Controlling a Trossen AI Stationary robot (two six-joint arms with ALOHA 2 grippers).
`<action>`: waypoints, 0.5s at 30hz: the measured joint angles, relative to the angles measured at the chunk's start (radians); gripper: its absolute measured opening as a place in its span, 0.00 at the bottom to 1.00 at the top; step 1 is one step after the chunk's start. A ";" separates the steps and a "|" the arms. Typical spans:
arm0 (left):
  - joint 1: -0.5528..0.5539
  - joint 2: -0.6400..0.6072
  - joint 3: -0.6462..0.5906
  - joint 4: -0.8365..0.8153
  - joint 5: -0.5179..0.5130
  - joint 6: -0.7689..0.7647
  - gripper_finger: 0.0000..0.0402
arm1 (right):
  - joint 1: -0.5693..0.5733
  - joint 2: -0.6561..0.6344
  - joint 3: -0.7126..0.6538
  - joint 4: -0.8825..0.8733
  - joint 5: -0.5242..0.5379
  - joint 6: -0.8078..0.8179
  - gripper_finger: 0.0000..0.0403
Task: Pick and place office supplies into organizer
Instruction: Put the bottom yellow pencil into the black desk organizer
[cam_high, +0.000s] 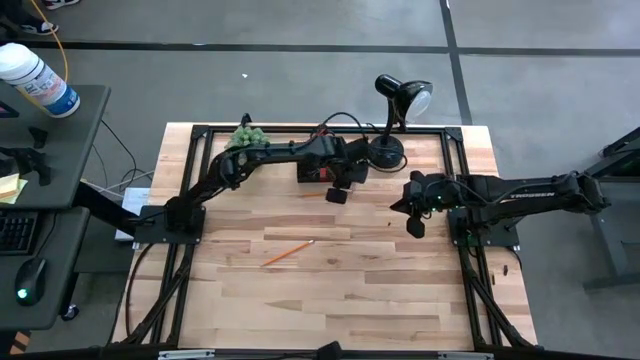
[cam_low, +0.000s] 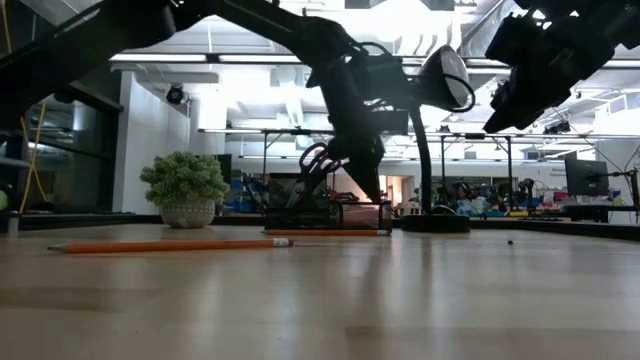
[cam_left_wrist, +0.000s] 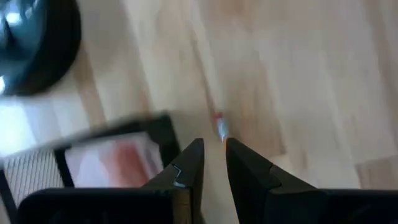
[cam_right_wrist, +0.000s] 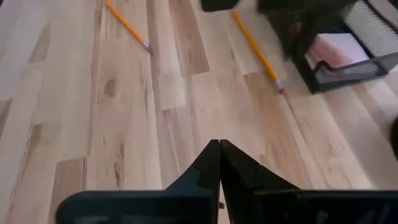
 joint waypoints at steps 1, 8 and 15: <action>-0.006 0.009 0.012 0.005 0.001 0.020 0.14 | 0.000 -0.010 0.000 -0.005 0.009 0.000 0.01; -0.026 0.012 0.013 0.067 0.007 0.080 0.14 | 0.000 -0.035 0.000 -0.027 0.048 -0.001 0.01; -0.024 0.012 0.013 0.069 0.035 0.072 0.15 | 0.000 -0.032 0.000 -0.027 0.052 -0.003 0.00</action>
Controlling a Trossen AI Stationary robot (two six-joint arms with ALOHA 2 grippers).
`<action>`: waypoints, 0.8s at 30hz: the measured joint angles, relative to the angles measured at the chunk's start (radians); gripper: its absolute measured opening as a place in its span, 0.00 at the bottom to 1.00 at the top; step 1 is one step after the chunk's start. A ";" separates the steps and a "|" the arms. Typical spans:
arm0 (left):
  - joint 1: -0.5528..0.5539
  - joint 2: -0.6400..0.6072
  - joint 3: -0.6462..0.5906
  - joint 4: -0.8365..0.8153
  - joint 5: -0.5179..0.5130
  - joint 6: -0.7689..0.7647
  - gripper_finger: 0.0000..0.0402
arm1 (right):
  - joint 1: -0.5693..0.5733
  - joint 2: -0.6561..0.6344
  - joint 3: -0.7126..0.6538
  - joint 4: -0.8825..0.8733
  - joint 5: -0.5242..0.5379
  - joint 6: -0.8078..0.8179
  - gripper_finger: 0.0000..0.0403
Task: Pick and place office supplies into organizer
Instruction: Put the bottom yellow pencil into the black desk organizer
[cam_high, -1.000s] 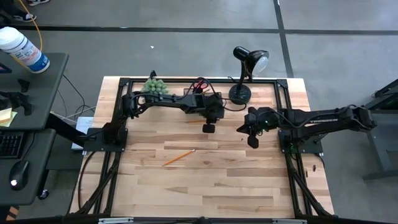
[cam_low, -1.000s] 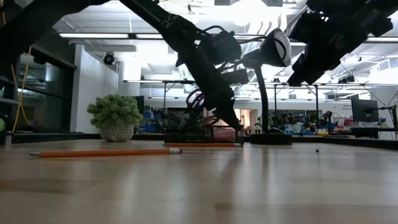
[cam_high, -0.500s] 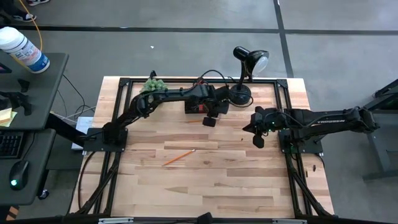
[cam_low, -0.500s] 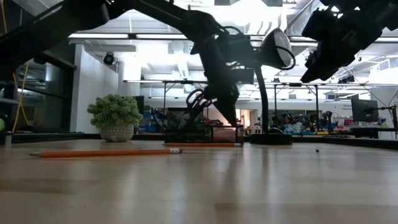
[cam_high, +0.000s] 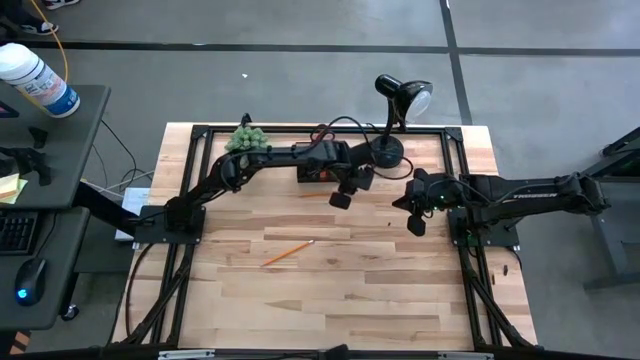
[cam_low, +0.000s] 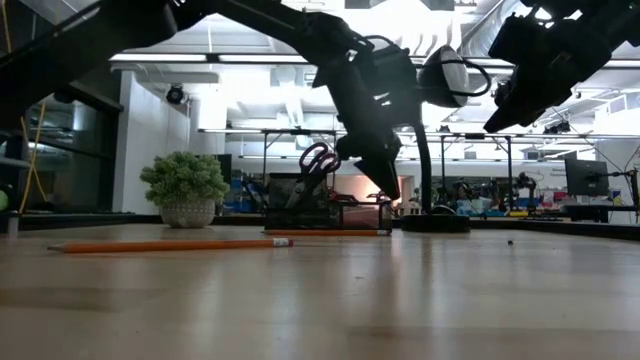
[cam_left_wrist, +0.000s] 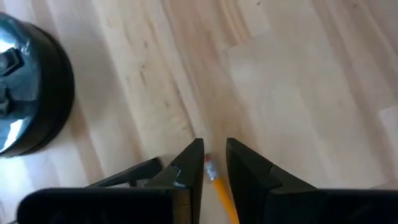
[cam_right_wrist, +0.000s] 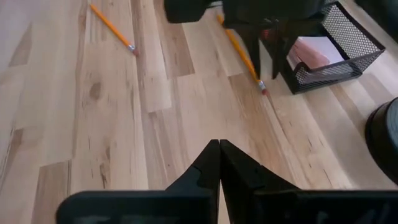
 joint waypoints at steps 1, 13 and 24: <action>-0.001 0.000 0.000 0.001 0.000 -0.005 0.15 | 0.000 0.000 0.000 0.000 0.000 0.000 0.00; 0.008 0.025 0.001 -0.018 -0.026 -0.183 0.40 | 0.000 0.000 0.000 0.001 0.003 -0.019 0.01; 0.006 0.028 0.000 -0.007 -0.050 -0.202 0.34 | 0.000 0.000 0.000 0.002 0.028 -0.020 0.02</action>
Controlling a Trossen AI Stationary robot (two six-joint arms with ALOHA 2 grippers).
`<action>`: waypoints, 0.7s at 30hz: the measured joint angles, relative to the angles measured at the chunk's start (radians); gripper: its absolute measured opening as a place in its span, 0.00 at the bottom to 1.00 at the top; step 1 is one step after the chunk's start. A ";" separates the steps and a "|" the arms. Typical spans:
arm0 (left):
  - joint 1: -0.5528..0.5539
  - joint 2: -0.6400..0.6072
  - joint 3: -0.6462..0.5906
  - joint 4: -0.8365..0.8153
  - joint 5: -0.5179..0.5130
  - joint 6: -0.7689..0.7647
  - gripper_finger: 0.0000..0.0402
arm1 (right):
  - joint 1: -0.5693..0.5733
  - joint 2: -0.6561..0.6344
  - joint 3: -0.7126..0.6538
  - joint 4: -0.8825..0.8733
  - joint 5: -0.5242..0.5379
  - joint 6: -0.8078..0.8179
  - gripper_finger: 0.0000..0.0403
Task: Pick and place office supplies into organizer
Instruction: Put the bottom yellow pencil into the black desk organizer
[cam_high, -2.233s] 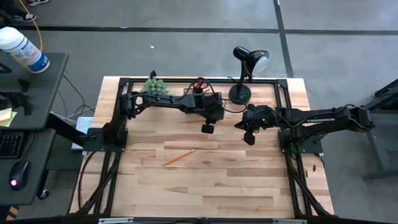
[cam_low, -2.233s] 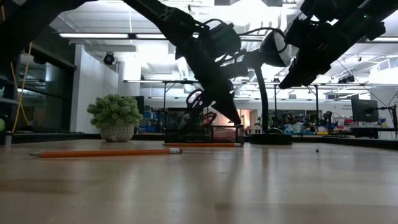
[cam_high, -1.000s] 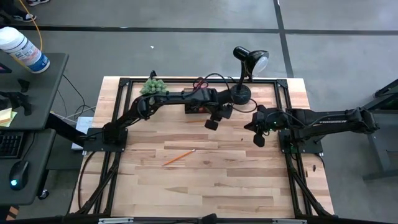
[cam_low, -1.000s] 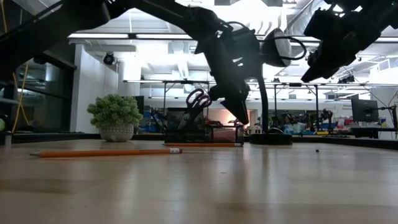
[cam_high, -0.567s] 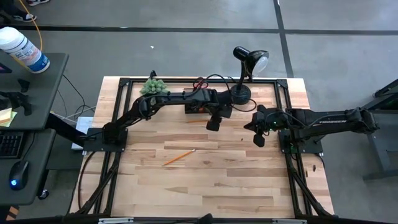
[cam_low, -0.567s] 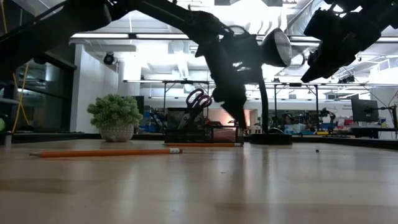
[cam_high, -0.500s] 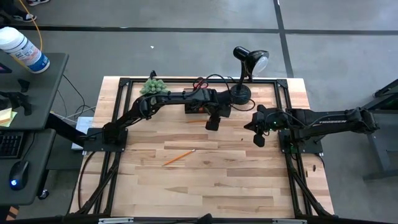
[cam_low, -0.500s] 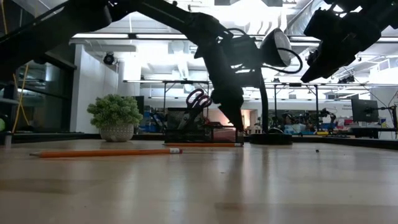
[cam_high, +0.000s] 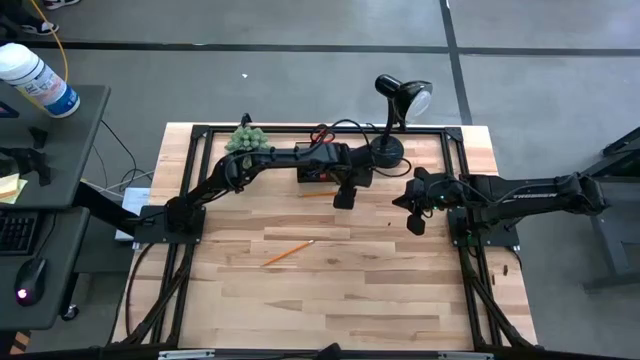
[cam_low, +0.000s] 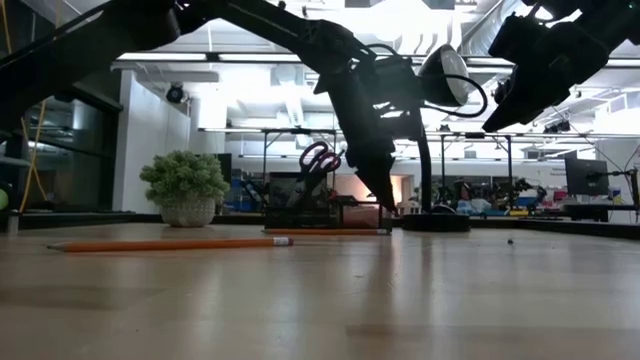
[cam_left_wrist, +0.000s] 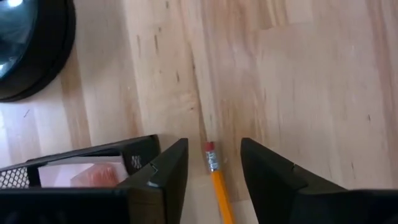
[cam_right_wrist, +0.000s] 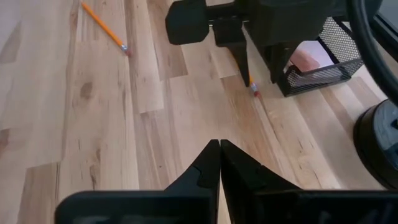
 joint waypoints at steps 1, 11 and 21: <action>0.000 0.000 0.000 0.003 0.001 -0.009 0.33 | 0.000 0.000 0.000 0.000 0.000 0.000 0.01; -0.010 0.000 0.012 -0.011 0.093 -0.044 0.36 | 0.000 0.000 0.000 0.000 -0.002 0.001 0.01; -0.058 -0.003 0.126 -0.007 0.149 0.124 0.39 | 0.000 0.000 0.000 0.002 0.000 0.001 0.01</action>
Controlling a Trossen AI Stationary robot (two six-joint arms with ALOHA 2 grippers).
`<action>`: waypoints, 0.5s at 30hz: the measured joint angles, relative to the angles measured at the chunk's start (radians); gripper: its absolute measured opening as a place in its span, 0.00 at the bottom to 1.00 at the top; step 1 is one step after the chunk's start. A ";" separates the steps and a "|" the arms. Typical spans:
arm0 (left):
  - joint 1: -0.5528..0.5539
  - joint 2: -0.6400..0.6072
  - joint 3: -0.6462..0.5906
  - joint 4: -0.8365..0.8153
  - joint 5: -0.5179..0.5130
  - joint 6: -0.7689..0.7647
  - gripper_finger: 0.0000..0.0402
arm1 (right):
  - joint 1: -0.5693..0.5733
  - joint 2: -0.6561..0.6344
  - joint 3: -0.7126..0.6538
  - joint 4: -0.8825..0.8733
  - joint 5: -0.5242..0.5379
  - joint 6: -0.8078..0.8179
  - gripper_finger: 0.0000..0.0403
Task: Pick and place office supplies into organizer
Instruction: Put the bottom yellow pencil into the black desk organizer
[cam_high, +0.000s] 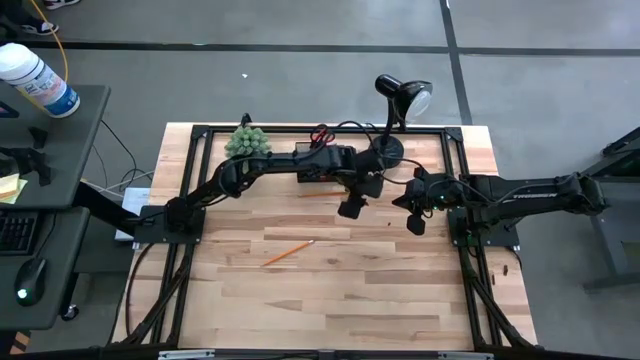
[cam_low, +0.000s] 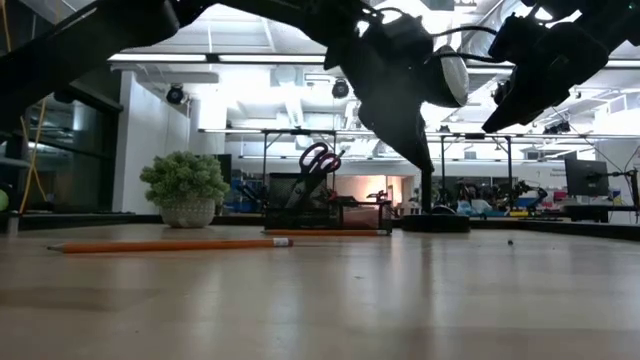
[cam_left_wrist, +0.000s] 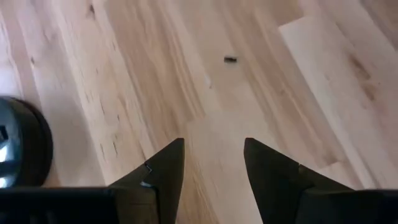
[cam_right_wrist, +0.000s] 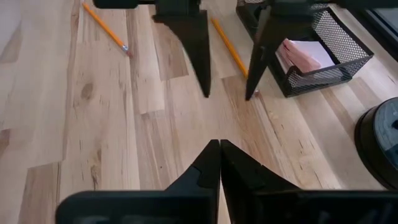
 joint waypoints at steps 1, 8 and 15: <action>0.001 0.001 -0.001 -0.002 -0.003 -0.006 0.39 | 0.000 0.000 0.000 0.000 0.000 0.000 0.02; 0.003 0.022 -0.002 -0.060 -0.001 0.001 0.39 | 0.000 0.000 0.000 0.000 0.000 -0.007 0.00; 0.002 0.061 0.037 -0.156 -0.083 0.024 0.38 | 0.000 0.000 0.000 -0.003 -0.002 -0.007 0.01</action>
